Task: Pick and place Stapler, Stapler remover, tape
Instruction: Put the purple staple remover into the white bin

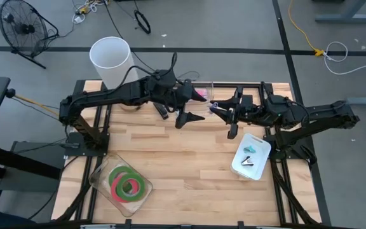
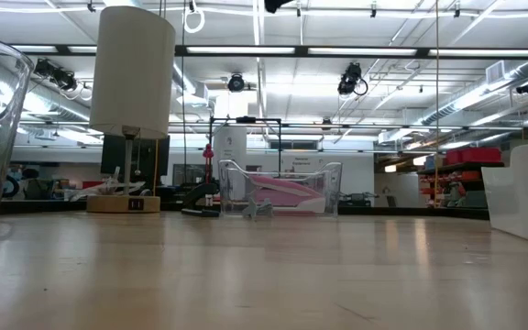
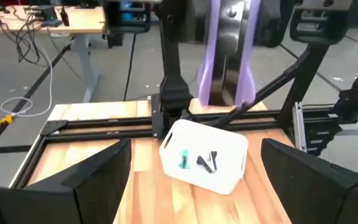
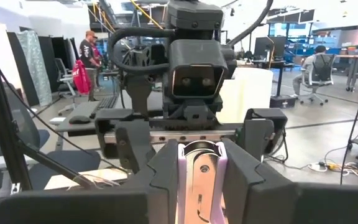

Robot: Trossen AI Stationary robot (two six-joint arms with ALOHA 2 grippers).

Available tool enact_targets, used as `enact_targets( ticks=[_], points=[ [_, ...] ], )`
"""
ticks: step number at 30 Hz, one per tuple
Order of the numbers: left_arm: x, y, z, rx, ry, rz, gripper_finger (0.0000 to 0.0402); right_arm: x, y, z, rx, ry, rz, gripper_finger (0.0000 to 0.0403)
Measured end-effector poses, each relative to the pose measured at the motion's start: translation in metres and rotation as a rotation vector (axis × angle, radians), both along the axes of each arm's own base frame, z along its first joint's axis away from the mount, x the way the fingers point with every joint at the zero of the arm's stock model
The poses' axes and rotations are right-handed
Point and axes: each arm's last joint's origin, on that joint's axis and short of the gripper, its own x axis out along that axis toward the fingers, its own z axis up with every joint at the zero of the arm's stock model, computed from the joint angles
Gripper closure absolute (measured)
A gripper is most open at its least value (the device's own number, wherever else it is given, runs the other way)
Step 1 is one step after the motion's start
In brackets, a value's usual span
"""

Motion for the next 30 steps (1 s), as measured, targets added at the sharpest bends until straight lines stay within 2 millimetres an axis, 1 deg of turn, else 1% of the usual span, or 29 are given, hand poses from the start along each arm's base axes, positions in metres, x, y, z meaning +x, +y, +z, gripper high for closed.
enact_targets(
  ticks=[4, 7, 15, 22, 26, 30],
  points=[
    [-0.008, 0.008, 0.0, -0.016, 0.044, 0.028, 0.004, -0.007, -0.001, 0.001, 0.012, 0.02, 0.0, 0.0327],
    [-0.015, 0.013, 0.005, -0.022, 0.047, 0.048, 0.004, -0.011, -0.001, -0.002, 0.019, 0.062, 0.001, 0.0327],
    [-0.031, 0.023, 0.02, -0.025, 0.001, 0.091, 0.004, -0.02, 0.0, -0.015, 0.027, 0.219, 0.059, 0.0324],
    [-0.035, 0.028, 0.022, -0.041, -0.007, 0.118, 0.004, -0.023, 0.0, -0.029, 0.071, 0.362, 0.068, 0.0328],
    [-0.035, 0.028, 0.022, -0.041, -0.005, 0.118, 0.004, -0.03, -0.001, -0.027, 0.103, 0.362, 0.057, 0.0328],
    [-0.035, 0.028, 0.022, -0.041, -0.006, 0.118, 0.004, -0.043, -0.001, -0.027, 0.097, 0.394, 0.039, 0.0328]
  ],
)
